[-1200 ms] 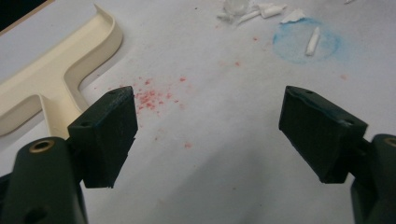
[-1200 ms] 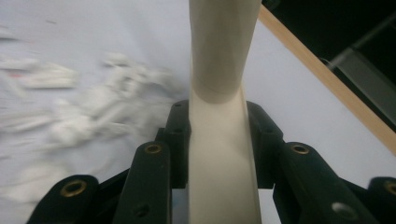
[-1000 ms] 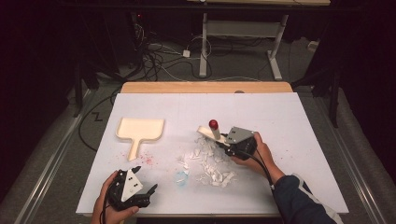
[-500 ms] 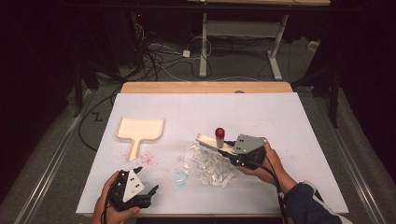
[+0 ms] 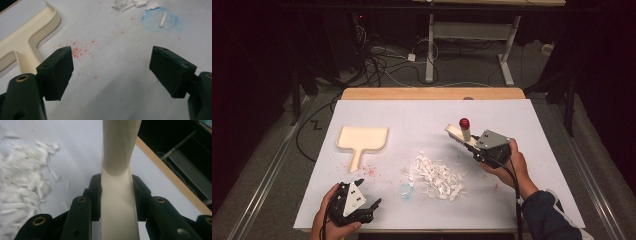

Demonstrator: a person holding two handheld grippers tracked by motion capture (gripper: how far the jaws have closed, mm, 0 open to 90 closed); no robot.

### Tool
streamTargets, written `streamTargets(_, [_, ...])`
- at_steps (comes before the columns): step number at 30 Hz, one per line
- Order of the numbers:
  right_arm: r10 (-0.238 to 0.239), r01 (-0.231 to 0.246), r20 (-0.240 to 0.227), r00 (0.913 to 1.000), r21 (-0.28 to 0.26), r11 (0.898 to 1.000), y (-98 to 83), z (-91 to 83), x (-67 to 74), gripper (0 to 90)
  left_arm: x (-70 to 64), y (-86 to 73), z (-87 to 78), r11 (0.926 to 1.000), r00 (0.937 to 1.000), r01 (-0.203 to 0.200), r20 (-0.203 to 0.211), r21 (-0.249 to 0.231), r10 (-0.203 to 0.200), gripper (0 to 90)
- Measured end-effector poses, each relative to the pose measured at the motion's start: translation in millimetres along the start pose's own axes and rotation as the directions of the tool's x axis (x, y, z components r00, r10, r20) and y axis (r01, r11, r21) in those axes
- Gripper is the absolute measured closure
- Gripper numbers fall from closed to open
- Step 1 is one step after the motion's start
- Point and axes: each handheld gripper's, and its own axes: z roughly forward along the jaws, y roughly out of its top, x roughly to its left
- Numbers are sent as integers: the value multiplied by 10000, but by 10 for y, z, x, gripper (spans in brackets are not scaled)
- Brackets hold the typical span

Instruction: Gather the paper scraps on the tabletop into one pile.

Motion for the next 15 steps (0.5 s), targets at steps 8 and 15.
streamTargets(8, [-171, 190, -381, 9991, 497, 9986, -85, 157, 107, 684, 0, 4, 7, 10000, 10000, -33, 55, 22, 33, 186])
streamTargets(15, [-467, 435, -1935, 9800, -207, 9988, 56, 114, 413, 683, -7, 6, 11, 10000, 9999, -35, 103, 31, 35, 186])
